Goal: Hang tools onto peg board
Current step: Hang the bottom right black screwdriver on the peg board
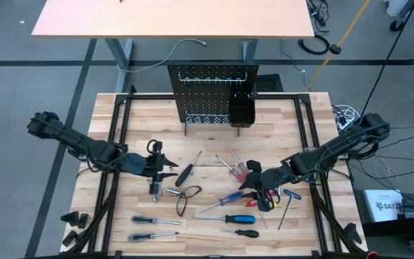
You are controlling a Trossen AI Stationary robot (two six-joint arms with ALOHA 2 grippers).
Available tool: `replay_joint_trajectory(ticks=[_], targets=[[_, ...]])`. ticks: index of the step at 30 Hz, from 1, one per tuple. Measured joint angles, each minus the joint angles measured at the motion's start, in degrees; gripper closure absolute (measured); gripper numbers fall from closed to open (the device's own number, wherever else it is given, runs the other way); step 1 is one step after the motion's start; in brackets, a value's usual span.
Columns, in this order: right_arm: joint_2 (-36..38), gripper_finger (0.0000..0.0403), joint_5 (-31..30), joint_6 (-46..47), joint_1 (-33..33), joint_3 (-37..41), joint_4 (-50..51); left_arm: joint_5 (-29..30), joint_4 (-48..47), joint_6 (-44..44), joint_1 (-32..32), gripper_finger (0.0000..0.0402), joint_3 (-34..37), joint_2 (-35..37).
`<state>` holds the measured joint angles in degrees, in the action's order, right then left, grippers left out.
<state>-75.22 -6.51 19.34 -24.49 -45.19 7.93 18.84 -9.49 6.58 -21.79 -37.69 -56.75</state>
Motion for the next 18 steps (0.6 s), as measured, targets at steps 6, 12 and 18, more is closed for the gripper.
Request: replay_joint_trajectory(ticks=[6,12,18], targets=[[0.02,0.0273,-4.10,-2.21,0.06,0.00,0.86,1.16,7.08,-7.10,0.06,0.0261,0.00,-4.03],[0.07,0.0269,-4.04,-1.09,0.04,-0.11,4.25,3.87,8.63,-3.17,2.05,0.0261,0.02,-4.90],[0.10,0.0217,-5.11,4.61,0.18,-2.44,15.28,2.45,7.86,-2.87,5.57,0.0260,0.02,-4.75]])
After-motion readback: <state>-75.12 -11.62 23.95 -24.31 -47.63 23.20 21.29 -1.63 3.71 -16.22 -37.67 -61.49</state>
